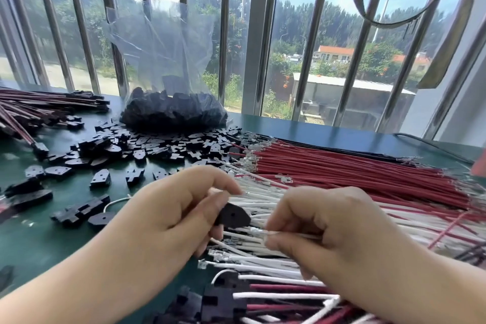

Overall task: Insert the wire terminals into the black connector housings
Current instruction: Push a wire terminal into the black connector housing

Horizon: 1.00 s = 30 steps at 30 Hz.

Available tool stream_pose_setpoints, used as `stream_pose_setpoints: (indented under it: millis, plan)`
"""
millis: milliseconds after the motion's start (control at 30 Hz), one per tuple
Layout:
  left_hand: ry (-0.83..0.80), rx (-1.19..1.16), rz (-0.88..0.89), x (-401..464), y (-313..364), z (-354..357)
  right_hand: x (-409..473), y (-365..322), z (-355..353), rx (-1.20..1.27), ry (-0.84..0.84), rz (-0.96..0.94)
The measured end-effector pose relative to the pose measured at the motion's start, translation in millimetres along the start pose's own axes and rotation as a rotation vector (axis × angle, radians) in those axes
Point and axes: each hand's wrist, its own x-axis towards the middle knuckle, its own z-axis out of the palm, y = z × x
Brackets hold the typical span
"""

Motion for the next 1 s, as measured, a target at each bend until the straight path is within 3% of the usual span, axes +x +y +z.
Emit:
stream_pose_setpoints:
  millis: [300,767,1000]
  plan:
    - [-0.066,-0.357,-0.186,5.3,13.1,-0.1,-2.4,-1.7,-2.0,0.054,0.134,0.020]
    - [-0.219,-0.347,-0.266,7.2,16.2,-10.6,-1.4,0.8,-6.1,0.075,0.070,-0.119]
    - [-0.223,-0.401,-0.311,6.0,16.2,-6.4,-1.9,3.8,-3.2,-0.056,0.018,-0.132]
